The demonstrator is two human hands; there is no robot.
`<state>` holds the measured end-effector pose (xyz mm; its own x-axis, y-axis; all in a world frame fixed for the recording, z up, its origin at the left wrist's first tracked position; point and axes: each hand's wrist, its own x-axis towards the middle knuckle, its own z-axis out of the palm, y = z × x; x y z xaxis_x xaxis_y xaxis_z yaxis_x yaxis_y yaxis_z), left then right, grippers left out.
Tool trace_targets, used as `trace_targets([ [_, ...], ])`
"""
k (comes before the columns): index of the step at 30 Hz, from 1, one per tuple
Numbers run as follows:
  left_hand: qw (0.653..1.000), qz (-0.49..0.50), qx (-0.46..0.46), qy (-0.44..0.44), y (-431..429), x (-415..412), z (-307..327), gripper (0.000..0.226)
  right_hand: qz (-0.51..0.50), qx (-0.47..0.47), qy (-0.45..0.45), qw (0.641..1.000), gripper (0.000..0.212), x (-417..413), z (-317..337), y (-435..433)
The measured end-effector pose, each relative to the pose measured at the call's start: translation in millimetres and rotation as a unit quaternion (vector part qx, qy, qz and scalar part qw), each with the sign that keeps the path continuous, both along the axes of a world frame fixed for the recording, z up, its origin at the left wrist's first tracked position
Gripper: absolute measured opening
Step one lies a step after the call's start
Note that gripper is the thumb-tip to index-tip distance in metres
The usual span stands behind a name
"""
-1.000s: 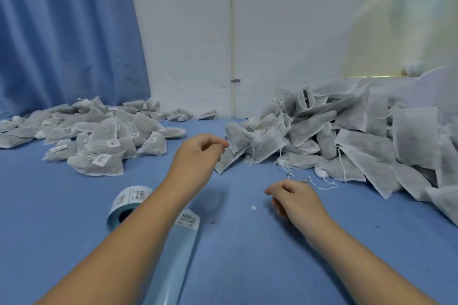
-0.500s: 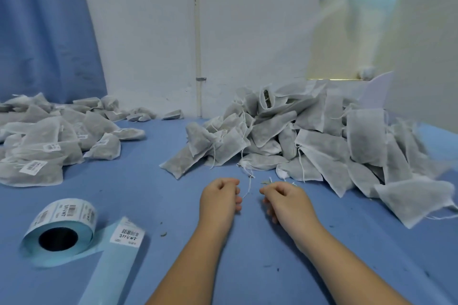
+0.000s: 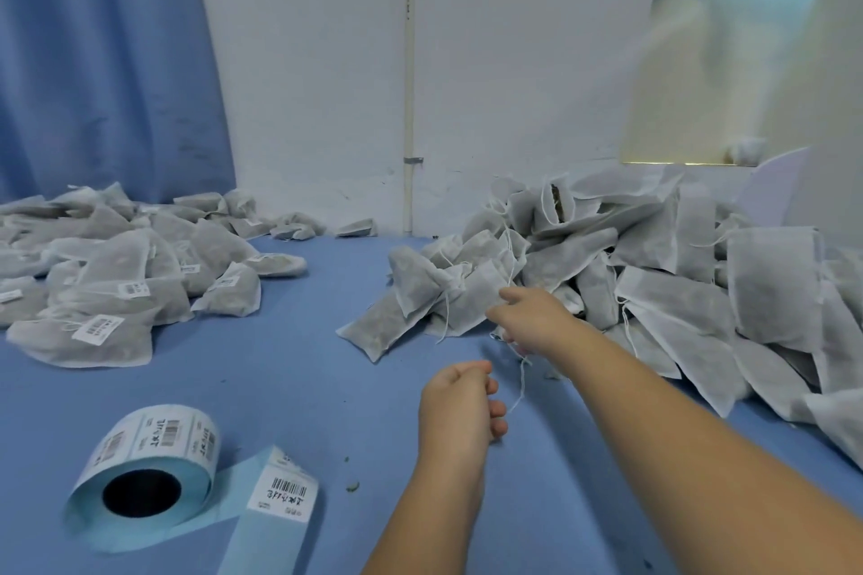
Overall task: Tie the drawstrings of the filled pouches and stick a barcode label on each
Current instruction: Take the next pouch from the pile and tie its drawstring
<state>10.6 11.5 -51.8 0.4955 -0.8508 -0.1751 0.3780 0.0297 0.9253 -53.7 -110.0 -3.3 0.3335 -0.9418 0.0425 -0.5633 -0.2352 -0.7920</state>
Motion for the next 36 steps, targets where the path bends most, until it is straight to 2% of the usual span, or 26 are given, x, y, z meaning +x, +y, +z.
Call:
trace_targets([
  [1,1.000,0.000,0.000,-0.002,0.4,0.2,0.5,0.015,-0.013,-0.007,0.014,1.000,0.011,0.7,-0.6,-0.4],
  [2,1.000,-0.001,0.002,-0.004,0.8,0.1,1.0,0.016,-0.021,-0.009,0.020,1.000,0.012,0.5,-2.5,-0.2],
  [4,1.000,-0.003,0.005,-0.009,1.8,0.0,2.0,0.017,-0.028,0.010,0.004,1.000,0.036,-1.2,-5.8,1.4],
  [6,1.000,-0.004,0.008,-0.013,2.7,-0.5,2.6,0.019,-0.029,0.022,-0.024,0.999,0.045,-2.5,-7.4,4.6],
  [10,1.000,-0.005,0.011,-0.023,4.1,-1.2,3.3,0.019,-0.042,0.001,-0.053,0.998,0.023,-4.1,-5.5,8.2],
  [13,0.999,0.005,0.010,-0.033,5.3,-0.5,3.7,0.020,-0.049,-0.045,-0.034,0.997,0.025,-10.4,-2.7,16.8],
  [17,0.989,0.043,0.009,-0.138,8.2,0.6,4.9,0.023,-0.056,-0.167,-0.066,0.982,0.022,-25.5,-2.3,34.4],
  [21,0.970,0.064,-0.016,-0.233,11.3,-1.8,10.1,0.024,-0.054,-0.217,-0.130,0.966,0.014,-49.0,-6.4,56.1],
  [23,0.961,0.048,-0.036,-0.272,11.8,-2.9,9.7,0.029,-0.045,-0.208,-0.198,0.957,0.016,-61.3,-7.4,67.9],
  [26,0.941,0.001,-0.062,-0.333,15.5,-6.9,9.7,0.050,-0.031,-0.170,-0.300,0.938,0.019,-75.8,-8.2,83.6],
  [30,0.908,-0.070,-0.054,-0.410,23.4,-14.7,15.0,0.107,-0.016,-0.098,-0.368,0.925,0.011,-87.4,-10.9,98.5],
  [33,0.902,-0.127,-0.081,-0.405,28.1,-17.2,18.5,0.112,0.035,-0.066,-0.366,0.928,0.004,-89.0,-9.0,106.4],
  [36,0.910,-0.132,-0.093,-0.382,30.7,-17.1,18.6,0.102,0.076,-0.058,-0.362,0.927,0.008,-88.0,-6.6,110.2],
])
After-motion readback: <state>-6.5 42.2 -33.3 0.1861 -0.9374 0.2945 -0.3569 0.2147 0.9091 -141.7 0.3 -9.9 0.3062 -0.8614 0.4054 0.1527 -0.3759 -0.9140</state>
